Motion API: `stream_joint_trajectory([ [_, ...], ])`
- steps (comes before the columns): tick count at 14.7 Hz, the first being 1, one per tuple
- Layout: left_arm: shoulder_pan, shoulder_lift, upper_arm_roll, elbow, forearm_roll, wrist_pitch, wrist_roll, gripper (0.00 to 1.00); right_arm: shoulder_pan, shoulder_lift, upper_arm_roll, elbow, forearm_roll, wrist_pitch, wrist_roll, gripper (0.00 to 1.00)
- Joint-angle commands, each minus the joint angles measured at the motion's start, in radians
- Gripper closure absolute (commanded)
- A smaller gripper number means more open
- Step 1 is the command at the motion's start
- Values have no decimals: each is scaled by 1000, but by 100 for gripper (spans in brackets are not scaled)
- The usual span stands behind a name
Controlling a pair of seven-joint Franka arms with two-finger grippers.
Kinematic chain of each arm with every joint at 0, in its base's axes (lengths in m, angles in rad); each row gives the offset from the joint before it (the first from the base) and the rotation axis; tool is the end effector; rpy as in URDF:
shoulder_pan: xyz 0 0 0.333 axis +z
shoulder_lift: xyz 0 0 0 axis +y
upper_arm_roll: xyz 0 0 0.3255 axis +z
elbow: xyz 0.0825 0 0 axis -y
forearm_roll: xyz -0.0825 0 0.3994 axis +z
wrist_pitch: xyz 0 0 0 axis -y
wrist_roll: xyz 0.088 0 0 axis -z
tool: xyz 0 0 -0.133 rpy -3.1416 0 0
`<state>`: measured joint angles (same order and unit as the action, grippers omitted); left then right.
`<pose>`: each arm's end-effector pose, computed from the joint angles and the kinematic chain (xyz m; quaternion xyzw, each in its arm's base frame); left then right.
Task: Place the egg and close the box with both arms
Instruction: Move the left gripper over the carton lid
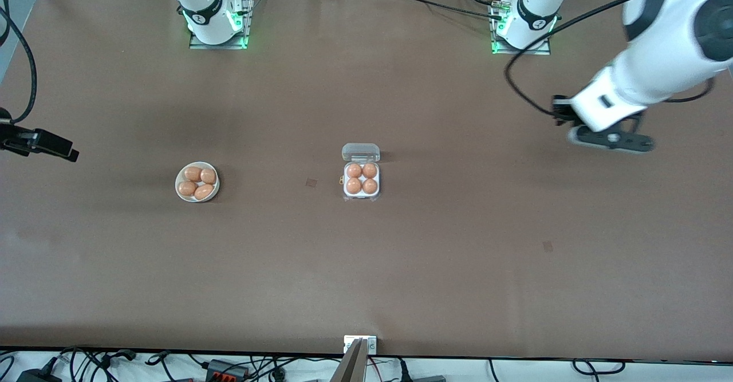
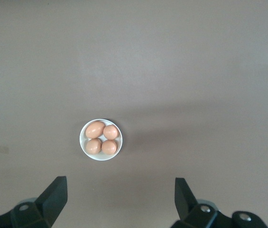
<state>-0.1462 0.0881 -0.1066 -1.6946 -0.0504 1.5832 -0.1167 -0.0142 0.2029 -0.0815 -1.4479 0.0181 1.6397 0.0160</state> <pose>0.5589 -0.1494 0.4993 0.9925 -0.0651 -0.1031 0.0110 0.6352 -0.0540 0.5519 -0.9984 0.0557 0.0052 0.0010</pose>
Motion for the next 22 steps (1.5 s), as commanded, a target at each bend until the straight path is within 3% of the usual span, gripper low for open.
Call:
stream_joint_trajectory([
  [1, -51, 41, -68, 18, -51, 10, -150, 99, 17, -137, -12, -216, -3, 101, -14, 0],
  [4, -76, 45, -149, 0, -54, 67, -248, 99, 17, -212, -11, -331, -21, 166, -14, 0],
  [7, -79, 59, -261, -98, -74, 280, -369, 99, 17, -214, -11, -312, -21, 150, -18, 0],
  [10, -91, 140, -386, -152, -62, 492, -536, 99, 13, -202, -12, -298, -21, 132, -19, 0],
  [16, -233, 385, -387, -143, 110, 767, -665, 99, 8, -192, -20, -249, -15, 114, -44, 0],
  [19, -239, 459, -387, -131, 260, 813, -737, 99, 5, -194, -20, -247, -15, 104, -54, 0],
  [22, -237, 522, -378, -67, 297, 908, -779, 99, 5, -192, -20, -244, -18, 104, -54, 0],
])
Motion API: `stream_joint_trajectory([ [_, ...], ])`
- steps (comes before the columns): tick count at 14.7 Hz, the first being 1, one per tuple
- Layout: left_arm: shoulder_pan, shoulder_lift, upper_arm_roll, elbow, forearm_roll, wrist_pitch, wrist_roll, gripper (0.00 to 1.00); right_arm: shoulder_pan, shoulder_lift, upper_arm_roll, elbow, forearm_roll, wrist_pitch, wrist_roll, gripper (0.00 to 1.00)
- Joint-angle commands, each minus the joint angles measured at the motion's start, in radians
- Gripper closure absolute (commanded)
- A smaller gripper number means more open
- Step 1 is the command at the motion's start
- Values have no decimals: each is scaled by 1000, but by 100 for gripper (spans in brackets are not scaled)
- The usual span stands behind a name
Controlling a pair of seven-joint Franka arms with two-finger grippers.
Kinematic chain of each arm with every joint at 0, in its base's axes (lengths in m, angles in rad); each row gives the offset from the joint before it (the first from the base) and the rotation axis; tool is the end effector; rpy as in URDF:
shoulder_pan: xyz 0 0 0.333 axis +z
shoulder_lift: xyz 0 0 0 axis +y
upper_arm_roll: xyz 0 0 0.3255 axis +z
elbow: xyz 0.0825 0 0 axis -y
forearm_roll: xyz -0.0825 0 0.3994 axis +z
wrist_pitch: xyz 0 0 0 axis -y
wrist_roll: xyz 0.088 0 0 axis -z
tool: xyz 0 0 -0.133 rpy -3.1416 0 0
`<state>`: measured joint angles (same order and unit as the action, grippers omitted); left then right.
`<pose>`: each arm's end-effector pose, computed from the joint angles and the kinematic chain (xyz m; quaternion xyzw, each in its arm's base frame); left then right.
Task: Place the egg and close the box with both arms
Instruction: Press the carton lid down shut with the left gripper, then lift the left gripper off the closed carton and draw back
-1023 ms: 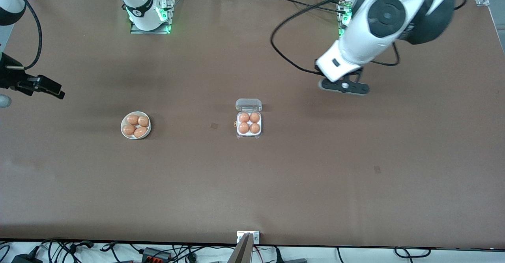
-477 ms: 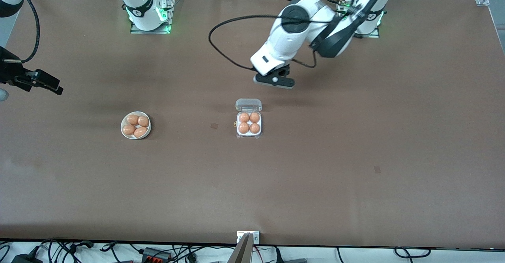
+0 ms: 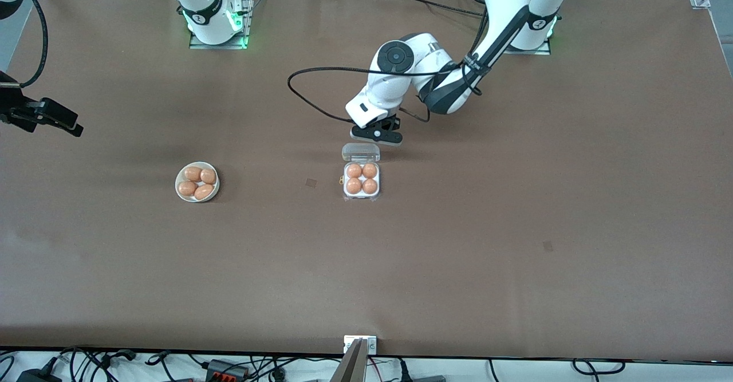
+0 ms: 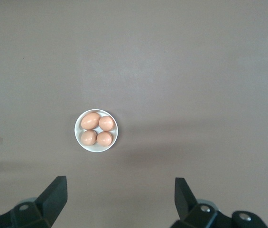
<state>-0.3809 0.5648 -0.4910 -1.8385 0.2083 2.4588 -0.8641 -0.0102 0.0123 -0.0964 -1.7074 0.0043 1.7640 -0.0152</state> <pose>0.4525 -0.5024 0.2358 0.9955 -0.0399 0.0010 0.0859 0.5843 -0.0618 0.5509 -0.9987 0.0460 -0.0222 0.0002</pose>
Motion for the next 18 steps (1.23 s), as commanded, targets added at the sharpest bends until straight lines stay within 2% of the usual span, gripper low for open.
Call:
stream_joint_trajectory([
  [1, -1, 68, 11, 108, 46, 41, -30, 99, 2, 0, -3, 15, -4, -21, -22, 0],
  [4, 5, 115, 48, 205, 134, 43, -30, 99, -4, 0, 1, 15, -3, -24, -22, 0],
  [7, 11, 72, 45, 190, 137, 13, -33, 99, -42, -2, 36, 15, -1, -57, -17, 0],
  [13, 22, -65, 38, 203, 137, -376, 42, 99, -40, -5, 49, 15, 0, -63, -17, 0],
  [16, 72, -94, 42, 241, 138, -556, 256, 99, -39, -5, 50, 15, 0, -86, -15, 0],
  [18, 85, -95, 48, 289, 141, -723, 450, 99, -33, -5, 50, 15, -1, -87, -15, 0],
])
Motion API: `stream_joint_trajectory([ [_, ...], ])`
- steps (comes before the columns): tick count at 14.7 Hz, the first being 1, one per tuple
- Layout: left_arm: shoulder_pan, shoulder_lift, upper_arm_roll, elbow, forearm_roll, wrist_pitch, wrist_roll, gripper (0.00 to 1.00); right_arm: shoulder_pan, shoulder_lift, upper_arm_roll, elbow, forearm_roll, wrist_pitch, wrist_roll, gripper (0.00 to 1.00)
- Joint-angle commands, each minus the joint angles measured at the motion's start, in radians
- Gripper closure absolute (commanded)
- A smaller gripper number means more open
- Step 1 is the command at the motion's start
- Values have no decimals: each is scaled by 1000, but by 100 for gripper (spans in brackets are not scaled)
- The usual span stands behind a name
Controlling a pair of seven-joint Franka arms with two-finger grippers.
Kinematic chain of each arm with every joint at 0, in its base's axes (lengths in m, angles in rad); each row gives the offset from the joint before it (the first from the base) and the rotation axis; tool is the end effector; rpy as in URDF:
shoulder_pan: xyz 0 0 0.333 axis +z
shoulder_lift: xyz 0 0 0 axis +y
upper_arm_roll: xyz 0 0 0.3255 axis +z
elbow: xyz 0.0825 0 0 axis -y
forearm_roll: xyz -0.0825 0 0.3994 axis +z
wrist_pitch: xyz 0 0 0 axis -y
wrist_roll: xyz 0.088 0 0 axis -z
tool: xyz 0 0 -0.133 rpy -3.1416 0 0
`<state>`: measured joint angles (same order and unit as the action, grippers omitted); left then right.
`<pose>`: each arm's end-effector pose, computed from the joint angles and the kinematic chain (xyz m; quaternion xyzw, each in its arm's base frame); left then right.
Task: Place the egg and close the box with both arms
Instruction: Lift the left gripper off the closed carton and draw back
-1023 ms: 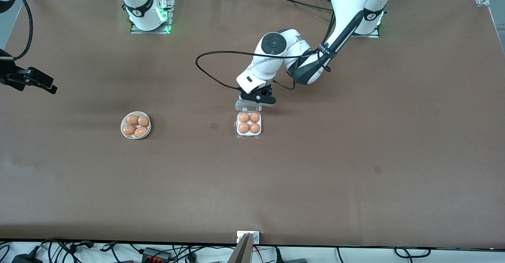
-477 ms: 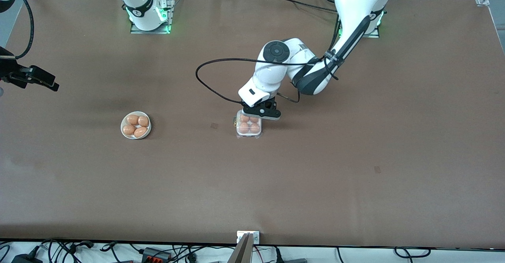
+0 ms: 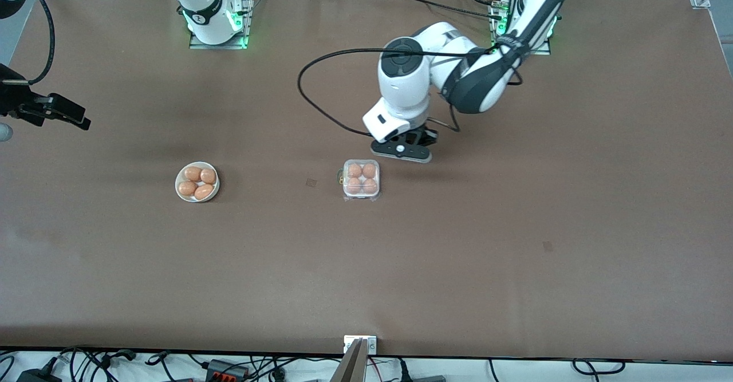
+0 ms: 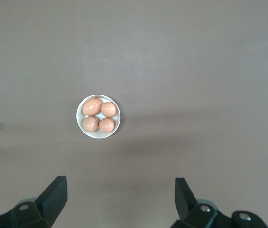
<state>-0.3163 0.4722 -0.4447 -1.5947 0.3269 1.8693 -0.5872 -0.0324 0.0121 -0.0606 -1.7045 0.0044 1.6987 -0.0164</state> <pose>0.5316 -0.4168 0.3452 -0.9872 0.1319 0.0240 0.0861 0.5767 -0.0531 0.5465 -0.9992 0.0386 0.0088 0.0023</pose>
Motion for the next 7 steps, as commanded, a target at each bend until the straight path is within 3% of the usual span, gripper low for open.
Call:
stream_joint_trajectory([
  [1, 22, -4, 4, 61, 23, -192, 260, 99, -11, -4, 15, 14, -1, -22, -14, 0],
  [4, 77, -21, -2, 117, 30, -332, 433, 97, -7, -6, 15, 16, -3, -17, -14, 0],
  [5, 97, -27, -3, 136, 29, -379, 493, 87, -7, -6, 15, 16, -4, -19, -14, 0],
  [6, 114, -30, -2, 157, 18, -422, 526, 62, -7, -8, 15, 16, -4, -19, -14, 0],
  [7, 138, -30, -3, 183, 3, -452, 530, 15, -7, -8, 15, 16, -4, -20, -14, 0],
])
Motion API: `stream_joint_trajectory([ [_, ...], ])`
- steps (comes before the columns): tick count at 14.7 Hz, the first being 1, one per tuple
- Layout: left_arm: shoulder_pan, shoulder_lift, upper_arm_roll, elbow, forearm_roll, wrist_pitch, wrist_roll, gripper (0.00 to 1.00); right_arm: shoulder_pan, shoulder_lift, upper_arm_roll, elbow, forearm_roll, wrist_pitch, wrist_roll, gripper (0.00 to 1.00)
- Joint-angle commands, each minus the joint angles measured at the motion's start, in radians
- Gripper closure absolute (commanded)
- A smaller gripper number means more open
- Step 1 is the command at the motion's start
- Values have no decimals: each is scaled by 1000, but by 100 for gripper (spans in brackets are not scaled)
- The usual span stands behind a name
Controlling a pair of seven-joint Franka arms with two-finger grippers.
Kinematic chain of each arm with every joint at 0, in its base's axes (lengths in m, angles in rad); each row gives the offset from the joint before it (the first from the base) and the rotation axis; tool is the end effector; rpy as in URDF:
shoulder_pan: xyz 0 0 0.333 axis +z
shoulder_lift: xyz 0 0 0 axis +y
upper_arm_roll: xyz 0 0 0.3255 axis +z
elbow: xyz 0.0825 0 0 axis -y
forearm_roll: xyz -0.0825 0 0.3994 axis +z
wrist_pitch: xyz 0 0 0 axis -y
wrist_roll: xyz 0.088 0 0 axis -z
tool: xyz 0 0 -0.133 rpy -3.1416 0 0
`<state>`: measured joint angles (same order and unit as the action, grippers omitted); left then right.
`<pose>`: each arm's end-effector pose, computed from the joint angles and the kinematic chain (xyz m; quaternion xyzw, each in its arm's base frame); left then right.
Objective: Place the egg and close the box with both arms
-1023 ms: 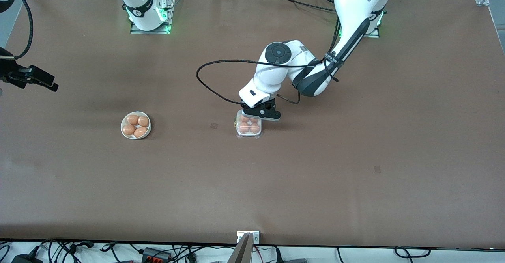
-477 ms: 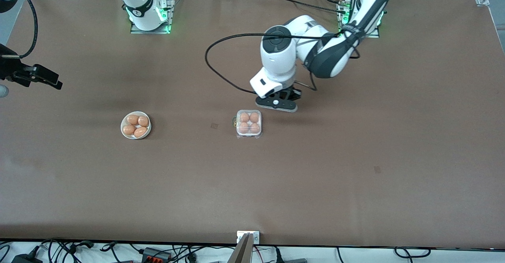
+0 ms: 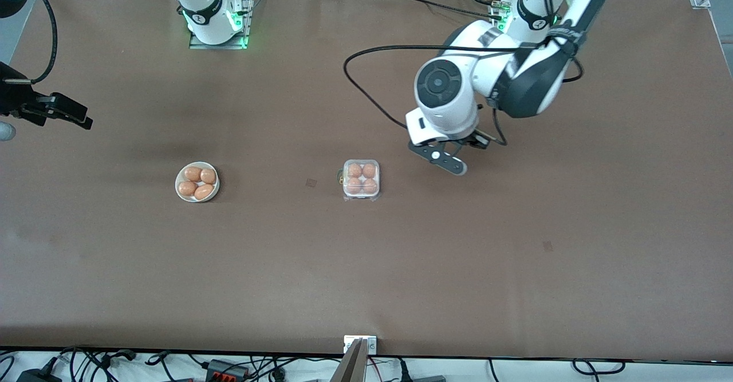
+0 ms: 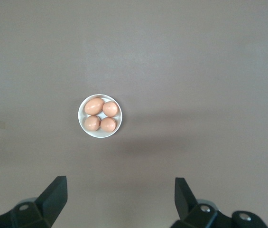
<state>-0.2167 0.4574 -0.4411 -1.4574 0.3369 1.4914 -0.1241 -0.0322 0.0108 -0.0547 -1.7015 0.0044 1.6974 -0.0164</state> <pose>0.5622 -0.3266 0.3966 -0.9405 0.2746 0.1463 0.1365 0.5769 -0.0496 0.5487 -0.9993 0.0355 0.0073 0.0023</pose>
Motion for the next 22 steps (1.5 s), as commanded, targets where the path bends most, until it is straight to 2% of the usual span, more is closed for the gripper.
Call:
stream_joint_trajectory([
  [1, 80, -19, -14, 66, -27, -83, 73, 0, -6, -8, 9, 13, -4, -24, -14, 0],
  [4, 158, -81, -7, 113, -30, -131, 190, 0, -6, -12, 9, 13, -6, -48, -14, 0],
  [7, 272, -130, -18, 184, -44, -172, 195, 0, -6, -11, 9, 13, -9, -38, -14, 0],
  [9, 319, -155, 1, 195, -126, -177, 187, 0, -2, -12, 10, 11, -9, -47, -14, 0],
  [11, 442, -152, 10, 233, -250, -175, 187, 0, 6, -12, 10, 13, -9, -42, -14, 0],
  [12, 451, -169, 53, 230, -306, -172, 185, 0, 6, -12, 9, 13, -9, -36, -14, 0],
  [16, 286, -310, 341, 126, -375, -169, 143, 0, 5, -11, 9, 13, -9, -36, -4, 0],
  [17, 266, -337, 375, 94, -377, -169, 123, 0, 6, -11, 9, 14, -7, -35, -4, 0],
  [18, 248, -388, 398, 22, -375, -130, 92, 0, 5, -11, 9, 16, -6, -35, -4, 0],
  [20, 177, -520, 470, -192, -366, 75, 28, 0, 5, -8, 9, 26, 0, -39, -2, 0],
  [22, 171, -530, 475, -242, -360, 165, 33, 0, 5, -9, 7, 28, -1, -39, -4, 0],
])
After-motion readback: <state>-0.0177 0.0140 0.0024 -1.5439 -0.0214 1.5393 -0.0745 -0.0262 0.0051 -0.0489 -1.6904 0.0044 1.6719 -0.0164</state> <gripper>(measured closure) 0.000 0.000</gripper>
